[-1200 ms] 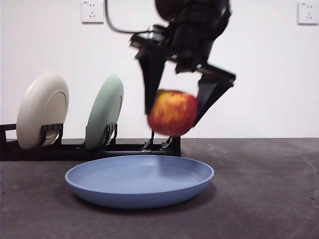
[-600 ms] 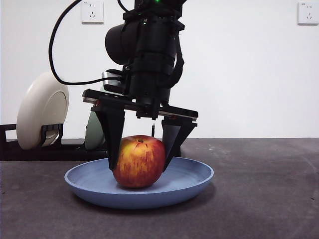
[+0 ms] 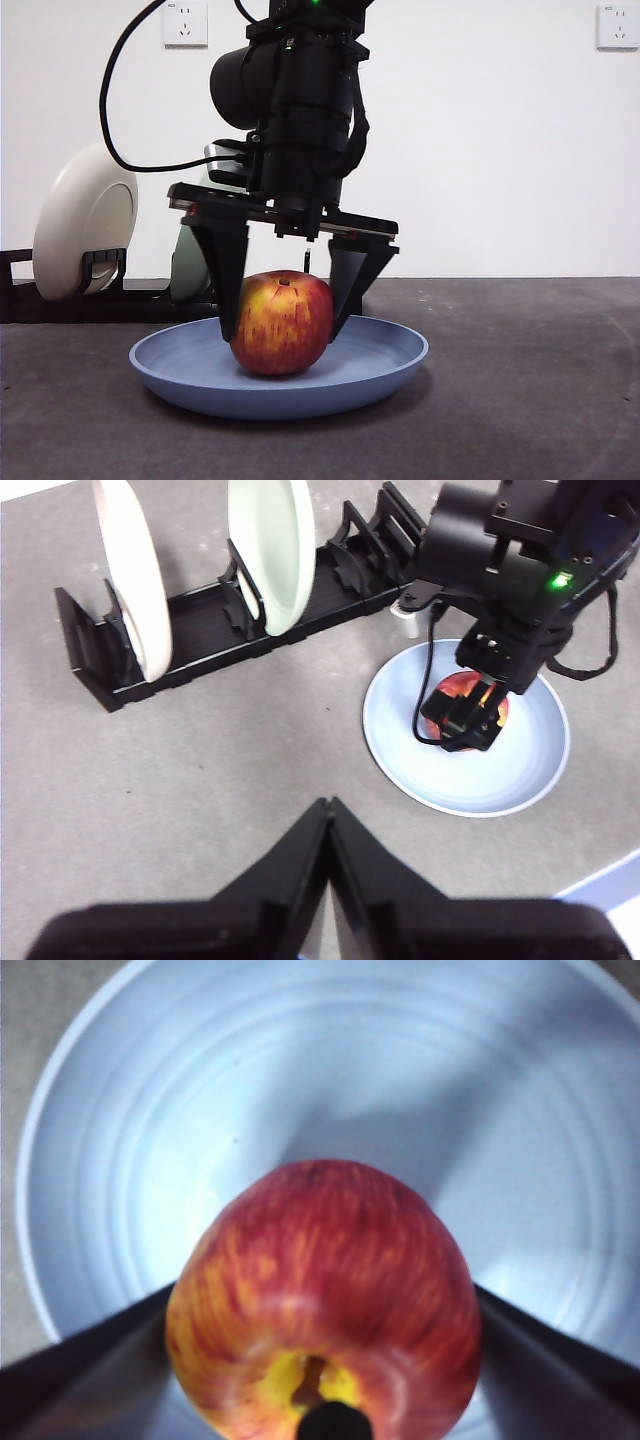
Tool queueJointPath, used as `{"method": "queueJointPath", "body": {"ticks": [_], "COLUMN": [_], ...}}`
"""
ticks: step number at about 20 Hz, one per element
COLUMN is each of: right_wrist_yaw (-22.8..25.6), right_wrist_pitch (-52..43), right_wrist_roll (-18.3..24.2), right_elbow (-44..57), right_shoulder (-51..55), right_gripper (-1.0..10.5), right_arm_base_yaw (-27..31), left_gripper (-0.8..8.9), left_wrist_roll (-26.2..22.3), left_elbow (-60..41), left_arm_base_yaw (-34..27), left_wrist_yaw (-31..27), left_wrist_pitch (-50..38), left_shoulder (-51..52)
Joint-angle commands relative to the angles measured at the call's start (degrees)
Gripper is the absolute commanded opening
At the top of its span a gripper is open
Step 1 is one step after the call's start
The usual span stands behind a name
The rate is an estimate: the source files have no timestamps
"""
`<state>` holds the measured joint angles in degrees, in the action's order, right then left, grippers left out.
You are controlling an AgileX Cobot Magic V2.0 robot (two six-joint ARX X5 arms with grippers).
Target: Take the blue plate from the plate rack,put the plate on the table,take the apple from the table,put the apple in the plate
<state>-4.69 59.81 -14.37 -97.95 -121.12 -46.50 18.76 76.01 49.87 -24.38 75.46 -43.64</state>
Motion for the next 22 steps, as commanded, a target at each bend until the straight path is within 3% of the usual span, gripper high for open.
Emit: {"method": "queueJointPath", "body": {"ticks": [1, 6, 9, 12, 14, 17, 22], "right_wrist_yaw": [0.3, 2.3, 7.5, 13.5, 20.1, 28.0, 28.3], "right_wrist_pitch": [0.0, 7.8, 12.6, 14.8, 17.0, 18.9, 18.9], "right_wrist_roll": [-0.4, 1.1, 4.0, 4.1, 3.9, 3.8, 4.2], "right_elbow": [-1.0, -8.8, -13.0, -13.1, -13.1, -13.0, -12.0], "right_shoulder": [-0.9, -0.2, 3.1, 9.4, 14.4, 22.8, 35.9], "right_gripper": [5.4, 5.4, 5.4, 5.3, 3.8, -0.3, -0.1], "right_arm_base_yaw": [-0.4, -1.2, -2.1, -2.3, -2.2, -1.2, 3.0], "left_gripper": [-0.09, -0.09, -0.09, -0.09, -0.09, -0.08, -0.03], "left_wrist_roll": [0.7, 0.5, 0.0, -1.0, -1.4, -2.7, -3.5], "left_elbow": [-0.6, -0.6, -0.6, -0.6, -0.6, -0.6, -0.6], "left_arm_base_yaw": [-0.2, -0.2, -0.2, -0.2, -0.2, -0.2, -0.2], "left_wrist_yaw": [-0.8, -1.2, -1.2, -1.2, -1.2, -4.3, -7.2], "left_wrist_pitch": [0.0, 0.0, 0.0, 0.0, 0.0, 0.0, 0.0], "left_shoulder": [0.1, 0.1, 0.1, 0.2, 0.2, 0.2, 0.1]}}
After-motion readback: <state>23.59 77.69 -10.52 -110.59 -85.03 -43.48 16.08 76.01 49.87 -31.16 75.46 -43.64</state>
